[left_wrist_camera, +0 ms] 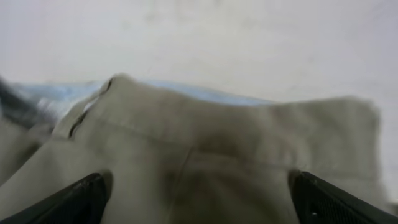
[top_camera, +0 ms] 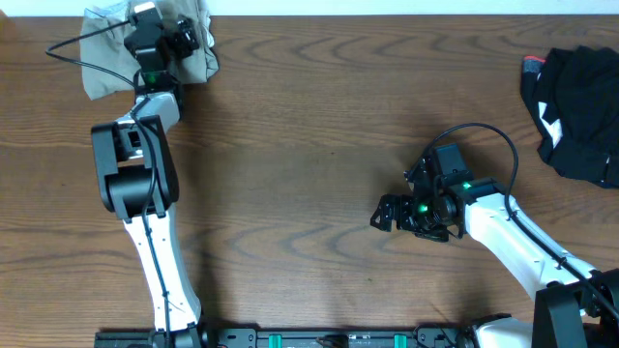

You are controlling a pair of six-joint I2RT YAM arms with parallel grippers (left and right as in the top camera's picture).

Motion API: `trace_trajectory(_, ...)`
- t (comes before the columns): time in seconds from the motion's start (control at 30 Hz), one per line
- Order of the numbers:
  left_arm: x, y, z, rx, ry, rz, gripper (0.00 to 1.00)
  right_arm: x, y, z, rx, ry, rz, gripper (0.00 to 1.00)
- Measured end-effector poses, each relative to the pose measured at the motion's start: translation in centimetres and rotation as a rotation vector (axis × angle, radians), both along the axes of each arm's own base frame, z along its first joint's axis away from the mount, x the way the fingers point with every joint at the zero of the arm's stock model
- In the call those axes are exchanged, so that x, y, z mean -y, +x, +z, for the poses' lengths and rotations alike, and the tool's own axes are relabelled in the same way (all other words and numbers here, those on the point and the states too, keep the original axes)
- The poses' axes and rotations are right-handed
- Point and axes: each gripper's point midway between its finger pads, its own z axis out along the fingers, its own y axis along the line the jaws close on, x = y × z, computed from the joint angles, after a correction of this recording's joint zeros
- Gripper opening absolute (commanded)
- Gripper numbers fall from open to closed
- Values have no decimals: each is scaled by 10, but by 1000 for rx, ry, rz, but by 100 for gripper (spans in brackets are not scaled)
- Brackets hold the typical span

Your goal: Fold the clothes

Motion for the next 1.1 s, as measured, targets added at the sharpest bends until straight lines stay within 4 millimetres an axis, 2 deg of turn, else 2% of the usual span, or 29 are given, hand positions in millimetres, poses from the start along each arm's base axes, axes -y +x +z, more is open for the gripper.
trace_trajectory(0.17,14,3,39,64,4,-43,98,0,0,0,-1,0,0,99)
trace_trajectory(0.27,22,3,44,57,1,-59,98,0,-1,0,-3,-1,0,99)
trace_trajectory(0.53,28,1,15,-17,-12,-73,98,0,-1,0,-3,-1,0,99)
trace_trajectory(0.7,30,-3,-20,-102,-23,-81,98,0,-1,0,-4,-1,0,99)
trace_trajectory(1.1,54,-4,-30,-159,-8,-182,98,-3,-2,1,-11,17,3,99)
